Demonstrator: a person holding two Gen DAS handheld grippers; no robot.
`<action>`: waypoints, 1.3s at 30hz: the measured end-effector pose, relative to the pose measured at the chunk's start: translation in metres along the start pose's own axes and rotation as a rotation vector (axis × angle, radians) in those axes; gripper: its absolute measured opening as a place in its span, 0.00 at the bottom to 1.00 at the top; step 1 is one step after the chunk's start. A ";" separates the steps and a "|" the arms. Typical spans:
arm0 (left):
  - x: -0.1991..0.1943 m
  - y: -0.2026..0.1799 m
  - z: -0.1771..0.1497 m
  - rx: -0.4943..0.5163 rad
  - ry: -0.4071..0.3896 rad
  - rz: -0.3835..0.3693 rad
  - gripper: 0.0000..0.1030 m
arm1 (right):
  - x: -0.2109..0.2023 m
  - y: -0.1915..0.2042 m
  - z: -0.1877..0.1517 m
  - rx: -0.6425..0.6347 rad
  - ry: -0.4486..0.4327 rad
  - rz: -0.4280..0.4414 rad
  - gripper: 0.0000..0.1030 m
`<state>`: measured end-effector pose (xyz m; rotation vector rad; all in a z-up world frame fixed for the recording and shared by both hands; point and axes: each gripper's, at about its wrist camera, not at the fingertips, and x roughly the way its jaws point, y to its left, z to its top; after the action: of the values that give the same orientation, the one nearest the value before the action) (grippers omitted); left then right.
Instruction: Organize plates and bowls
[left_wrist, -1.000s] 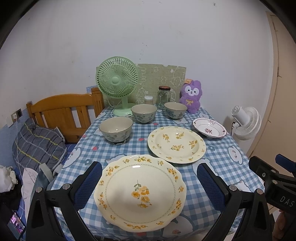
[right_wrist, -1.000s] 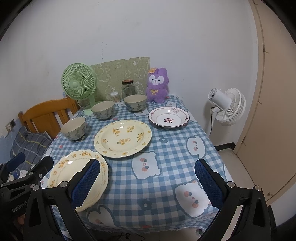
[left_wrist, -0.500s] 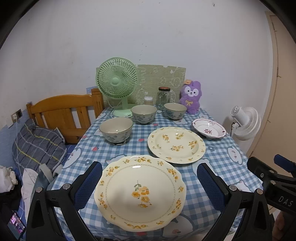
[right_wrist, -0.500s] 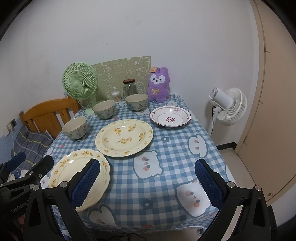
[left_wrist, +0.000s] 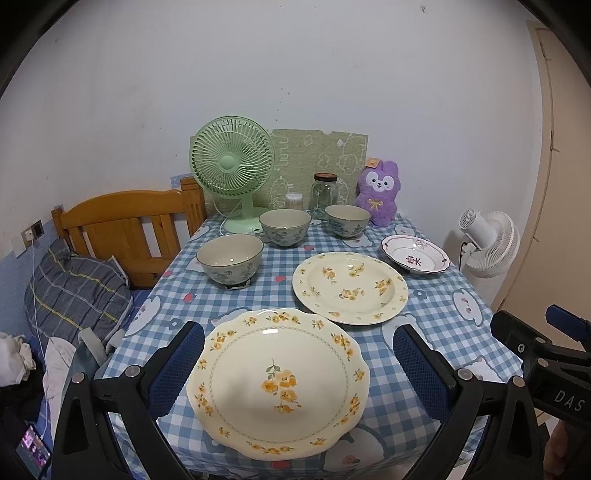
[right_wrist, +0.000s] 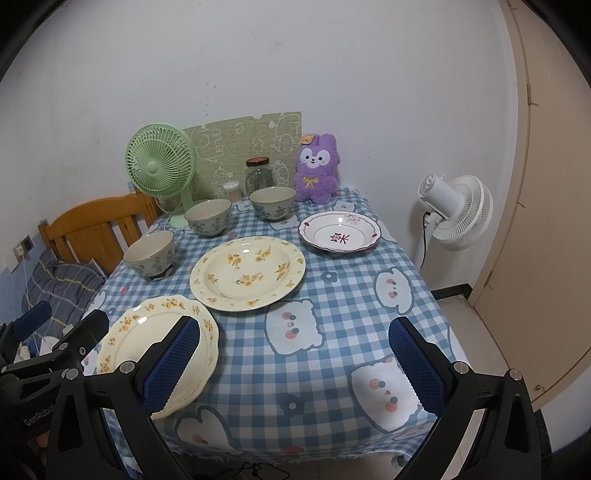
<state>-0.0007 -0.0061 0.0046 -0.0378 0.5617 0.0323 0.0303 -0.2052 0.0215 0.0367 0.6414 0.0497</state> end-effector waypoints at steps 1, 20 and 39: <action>0.000 0.000 0.000 -0.001 -0.001 0.000 0.99 | 0.000 0.000 0.000 0.000 0.000 -0.001 1.00; 0.000 -0.001 -0.002 0.003 0.000 0.000 0.99 | 0.000 0.003 -0.001 -0.002 0.000 -0.001 1.00; 0.024 0.024 0.012 0.038 0.060 0.001 0.93 | 0.024 0.040 0.015 0.015 0.068 0.014 0.96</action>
<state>0.0254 0.0187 0.0011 -0.0016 0.6226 0.0214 0.0573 -0.1641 0.0207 0.0540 0.7098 0.0602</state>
